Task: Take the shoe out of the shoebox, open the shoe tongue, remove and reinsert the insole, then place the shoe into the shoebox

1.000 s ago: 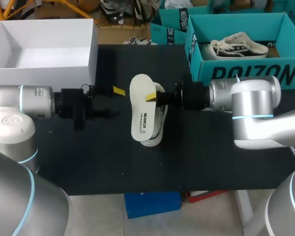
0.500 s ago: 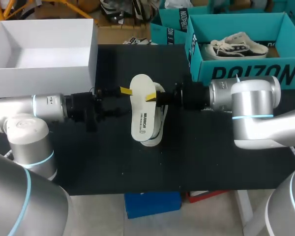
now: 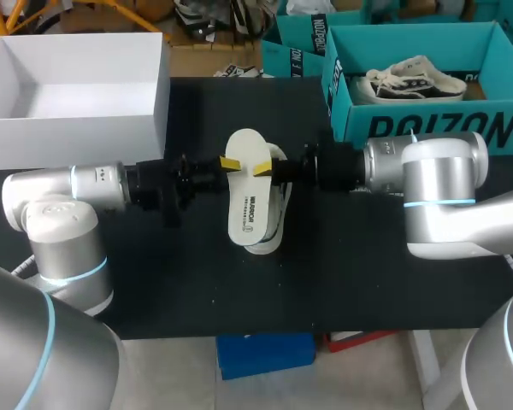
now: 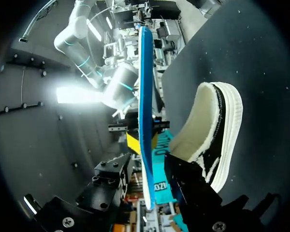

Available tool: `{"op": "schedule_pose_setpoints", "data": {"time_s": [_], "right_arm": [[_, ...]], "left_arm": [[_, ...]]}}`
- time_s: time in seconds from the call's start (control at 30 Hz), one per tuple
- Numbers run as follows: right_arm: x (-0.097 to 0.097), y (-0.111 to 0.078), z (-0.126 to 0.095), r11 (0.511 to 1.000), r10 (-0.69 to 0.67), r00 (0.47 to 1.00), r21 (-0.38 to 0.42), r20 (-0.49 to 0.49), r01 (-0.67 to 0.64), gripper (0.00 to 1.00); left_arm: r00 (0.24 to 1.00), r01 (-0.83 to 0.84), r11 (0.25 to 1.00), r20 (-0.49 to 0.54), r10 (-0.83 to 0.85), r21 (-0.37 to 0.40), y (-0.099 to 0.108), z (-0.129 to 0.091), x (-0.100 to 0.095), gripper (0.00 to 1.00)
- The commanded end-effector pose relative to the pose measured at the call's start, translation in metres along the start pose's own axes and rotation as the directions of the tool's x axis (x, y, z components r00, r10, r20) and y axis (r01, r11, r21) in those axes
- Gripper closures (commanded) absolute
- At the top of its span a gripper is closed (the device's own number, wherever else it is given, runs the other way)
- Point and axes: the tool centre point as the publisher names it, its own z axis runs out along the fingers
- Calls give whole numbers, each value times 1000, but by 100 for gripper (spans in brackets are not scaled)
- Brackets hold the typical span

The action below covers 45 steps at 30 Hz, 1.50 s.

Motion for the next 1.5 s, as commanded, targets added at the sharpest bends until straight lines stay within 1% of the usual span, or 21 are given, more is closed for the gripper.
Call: {"op": "schedule_pose_setpoints", "data": {"time_s": [0.03,0.13,0.2,0.27,0.3,0.5,0.53,0.57,0.67,0.77,0.9,0.93,1.03,1.2,1.3,1.5], "right_arm": [[-1,0,1,1000,0,1000,-1,0,0,100],[-1,0,1,1000,0,1000,-1,0,0,100],[-1,0,1,1000,0,1000,-1,0,0,100],[-1,0,1,1000,0,1000,-1,0,0,100],[-1,0,1,1000,0,1000,-1,0,0,100],[-1,0,1,1000,0,1000,-1,0,0,100],[-1,0,1,1000,0,1000,-1,0,0,70],[1,-1,-2,1000,-4,1000,-13,13,4,0],[6,-2,-14,999,-9,999,-45,42,10,0],[10,-5,-25,998,-11,998,-62,65,15,0],[9,-11,-37,998,3,993,-60,115,4,0],[10,-13,-41,998,5,992,-68,124,3,0],[11,-19,-52,995,10,987,-97,160,6,0],[12,-32,-69,989,25,979,-150,204,6,0],[13,-41,-78,984,34,975,-175,221,5,0],[21,-61,-96,976,45,966,-217,256,12,0]], "left_arm": [[1000,-6,1000,3,6,-5,0,4,-1,62],[1000,-2,1000,9,2,-2,0,7,-1,63],[1000,-3,1000,11,3,1,-1,8,-1,70],[1000,-2,1000,10,2,2,-1,9,-1,85],[1000,0,1000,9,0,2,-1,10,0,99],[1000,1,1000,2,-1,9,-3,11,1,100],[1000,4,1000,0,-4,15,-4,11,1,100],[1000,13,1000,-3,-13,27,-6,11,0,100],[999,43,998,-26,-42,48,-12,8,-1,100],[995,75,996,-62,-72,53,-17,2,-1,100],[990,120,991,-84,-115,56,-23,-9,-5,100],[987,130,990,-102,-123,60,-26,-11,-6,100],[970,201,974,-161,-184,101,-36,-15,-7,100],[940,275,948,-252,-230,160,-53,-23,-8,100],[923,303,936,-298,-242,180,-65,-28,-8,100],[899,346,915,-354,-259,209,-89,-37,-5,100]]}}
